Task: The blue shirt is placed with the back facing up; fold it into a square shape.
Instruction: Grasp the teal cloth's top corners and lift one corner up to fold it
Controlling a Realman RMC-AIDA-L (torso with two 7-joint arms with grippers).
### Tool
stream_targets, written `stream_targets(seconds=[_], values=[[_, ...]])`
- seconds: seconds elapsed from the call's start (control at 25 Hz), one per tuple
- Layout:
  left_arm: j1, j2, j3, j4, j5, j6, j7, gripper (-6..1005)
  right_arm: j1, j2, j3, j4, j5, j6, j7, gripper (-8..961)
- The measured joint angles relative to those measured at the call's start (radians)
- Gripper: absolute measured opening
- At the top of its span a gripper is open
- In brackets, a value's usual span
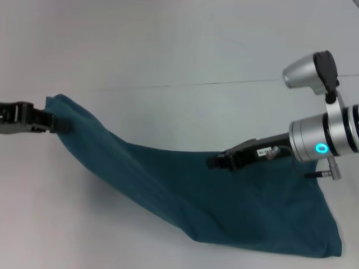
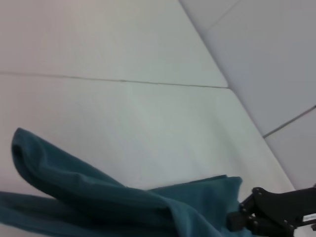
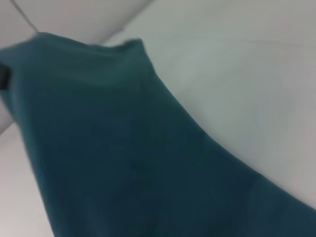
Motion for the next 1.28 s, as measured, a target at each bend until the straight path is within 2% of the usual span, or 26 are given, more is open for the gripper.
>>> stream_targets(seconds=[0.16,0.4,0.68,0.76,0.84,1.08,1.28], values=[[-0.037,0.007,0.0,-0.018,-0.001,0.012,-0.009,116,0.032,-0.001,-0.043,-0.021,-0.026,-0.004,0.113,-1],[-0.1,0.012,0.005,-0.035,-0.005,0.029,-0.042,116,0.106,0.005,-0.08,0.015,-0.113,-0.004,0.203,0],[-0.151,0.015,0.01,-0.036,-0.053,0.061,-0.057,116,0.175,0.011,-0.154,0.123,-0.113,0.087,0.211,0],[-0.166,0.015,0.01,-0.036,-0.054,0.068,-0.058,116,0.227,0.017,-0.209,0.206,-0.095,0.147,0.208,0],[-0.167,0.015,0.01,-0.036,-0.054,0.069,-0.058,116,0.24,0.019,-0.225,0.23,-0.086,0.157,0.205,0],[-0.169,0.016,0.01,-0.036,-0.056,0.076,-0.052,116,0.301,0.023,-0.368,0.311,0.05,0.246,0.186,-1],[-0.164,0.009,0.024,-0.036,-0.057,0.076,-0.044,116,0.281,0.013,-0.374,0.284,0.075,0.266,0.19,-1]])
